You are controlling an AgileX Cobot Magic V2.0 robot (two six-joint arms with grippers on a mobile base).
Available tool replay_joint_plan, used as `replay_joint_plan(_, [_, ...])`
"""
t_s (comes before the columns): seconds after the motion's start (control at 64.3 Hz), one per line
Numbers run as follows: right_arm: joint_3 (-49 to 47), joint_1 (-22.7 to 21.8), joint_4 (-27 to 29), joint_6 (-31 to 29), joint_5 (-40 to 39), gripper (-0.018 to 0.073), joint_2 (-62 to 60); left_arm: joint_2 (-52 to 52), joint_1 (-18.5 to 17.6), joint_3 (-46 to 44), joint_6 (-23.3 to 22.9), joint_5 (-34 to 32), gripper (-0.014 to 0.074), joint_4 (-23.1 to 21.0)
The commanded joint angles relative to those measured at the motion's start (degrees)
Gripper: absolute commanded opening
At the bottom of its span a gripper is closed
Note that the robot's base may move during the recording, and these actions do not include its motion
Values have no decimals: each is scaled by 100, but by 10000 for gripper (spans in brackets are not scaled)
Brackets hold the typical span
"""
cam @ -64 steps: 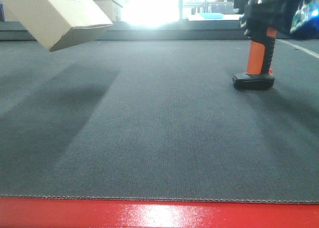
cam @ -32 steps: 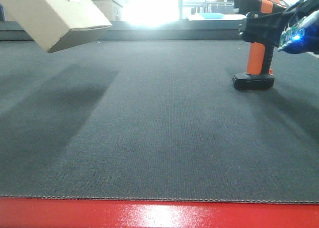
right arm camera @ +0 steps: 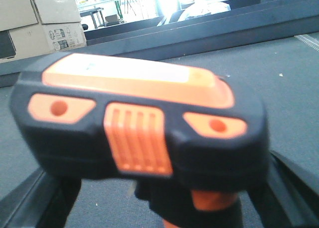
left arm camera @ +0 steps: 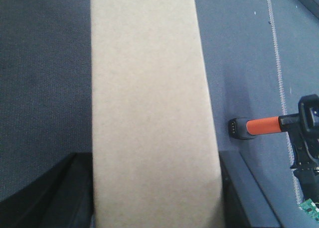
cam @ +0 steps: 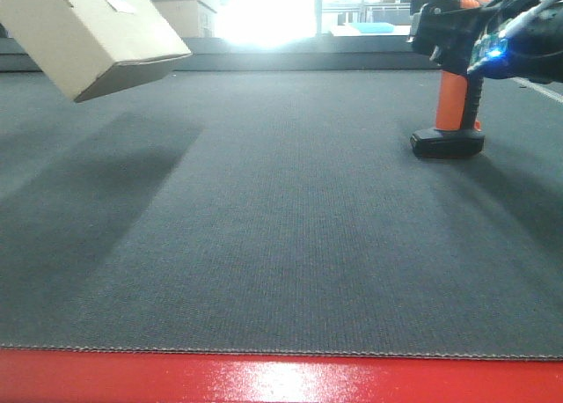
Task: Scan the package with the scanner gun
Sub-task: 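Grasp the scanner gun with the right gripper and lift it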
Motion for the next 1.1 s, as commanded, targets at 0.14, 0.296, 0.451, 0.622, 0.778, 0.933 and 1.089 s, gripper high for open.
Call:
replay_joint_plan(0.14, [-125,-59,17,-8,-141,570,80,-35,11,-22,45,-75,-111,-111])
replay_joint_plan(0.296, [-125,-228,17,-8,-136,570,83,-35,11,-22,45,-97,-111,-111])
replay_joint_plan(0.451, [-180,-348,-44,-8,-80,566,83,-35,11,-22,45,-133,-111,-111])
replay_joint_plan(0.622, [-236,-348,-420,-8,-36,396,83,-35,11,-22,45,-145,-111,-111])
replay_joint_plan(0.778, [-236,-348,-435,-8,230,67,83,-35,11,-22,45,-156,-111,-101])
replay_joint_plan(0.933, [-236,-348,-448,-8,254,-165,83,-35,11,-22,45,-156,-111,-101])
replay_joint_plan(1.089, [-236,-348,-448,-8,374,-160,-124,-35,11,-22,45,-115,-111,-101])
